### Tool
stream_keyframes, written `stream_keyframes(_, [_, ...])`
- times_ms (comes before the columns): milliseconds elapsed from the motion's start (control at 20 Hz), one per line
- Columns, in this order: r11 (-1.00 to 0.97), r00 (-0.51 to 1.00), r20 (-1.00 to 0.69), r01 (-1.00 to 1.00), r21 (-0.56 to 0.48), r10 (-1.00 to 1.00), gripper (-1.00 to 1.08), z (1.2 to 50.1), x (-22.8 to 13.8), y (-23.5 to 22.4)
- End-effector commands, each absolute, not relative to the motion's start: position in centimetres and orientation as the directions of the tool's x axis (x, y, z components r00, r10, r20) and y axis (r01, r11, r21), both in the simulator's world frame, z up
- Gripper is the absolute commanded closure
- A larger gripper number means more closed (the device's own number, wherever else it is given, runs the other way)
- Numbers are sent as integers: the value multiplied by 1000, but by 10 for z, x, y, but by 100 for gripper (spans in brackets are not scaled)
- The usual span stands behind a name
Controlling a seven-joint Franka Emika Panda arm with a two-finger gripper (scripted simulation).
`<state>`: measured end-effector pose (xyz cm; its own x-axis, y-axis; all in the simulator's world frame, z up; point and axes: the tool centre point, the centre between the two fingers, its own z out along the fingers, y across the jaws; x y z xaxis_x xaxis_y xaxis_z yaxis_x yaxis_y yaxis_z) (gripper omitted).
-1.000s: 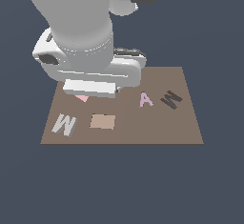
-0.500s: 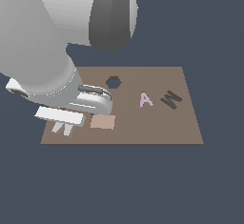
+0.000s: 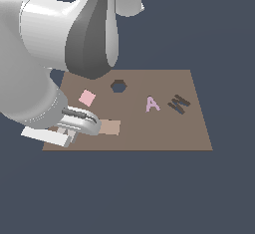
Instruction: Insert a designated object into the corresponding slot on a board.
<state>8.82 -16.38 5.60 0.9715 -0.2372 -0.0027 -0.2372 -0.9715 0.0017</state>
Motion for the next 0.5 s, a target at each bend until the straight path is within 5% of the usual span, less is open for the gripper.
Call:
stream_keyframes(0, [-970,970,-1,-244,1,-244,-92,53,92,-169])
stream_keyframes(450, [-968,968,0,-251,0,-251,-92,50,95,-174])
